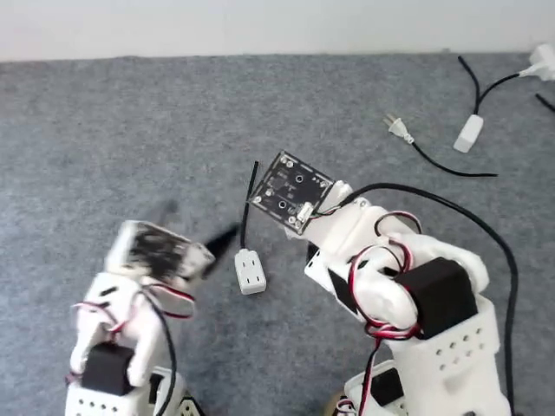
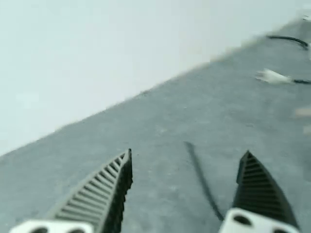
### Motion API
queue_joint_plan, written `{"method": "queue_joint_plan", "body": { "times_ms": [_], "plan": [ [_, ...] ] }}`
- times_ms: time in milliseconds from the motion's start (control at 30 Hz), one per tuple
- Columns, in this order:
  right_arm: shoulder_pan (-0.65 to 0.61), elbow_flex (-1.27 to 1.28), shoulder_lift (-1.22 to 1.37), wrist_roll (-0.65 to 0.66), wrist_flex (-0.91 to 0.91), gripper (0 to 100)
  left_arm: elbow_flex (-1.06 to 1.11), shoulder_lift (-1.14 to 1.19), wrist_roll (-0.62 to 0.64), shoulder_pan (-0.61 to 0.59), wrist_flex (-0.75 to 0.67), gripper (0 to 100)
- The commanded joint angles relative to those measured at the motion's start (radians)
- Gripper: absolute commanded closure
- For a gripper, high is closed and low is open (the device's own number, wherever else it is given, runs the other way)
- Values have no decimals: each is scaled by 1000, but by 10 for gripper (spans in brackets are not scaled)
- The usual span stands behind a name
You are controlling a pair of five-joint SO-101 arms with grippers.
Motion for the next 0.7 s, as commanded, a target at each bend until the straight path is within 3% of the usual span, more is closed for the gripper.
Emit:
{"method": "queue_joint_plan", "body": {
  "times_ms": [0, 333, 500, 667],
  "plan": [
    [10, -110, 107, 77, 10, 991, -88, -5, -12, -233, -95, 669],
    [-8, -371, 495, 255, 97, 991, -120, -3, -12, -528, -140, 669],
    [-136, -322, 555, 373, 99, 991, -91, -3, -15, -647, -140, 669],
    [-237, -258, 621, 399, 99, 991, -39, -3, -11, -724, -189, 669]
  ]
}}
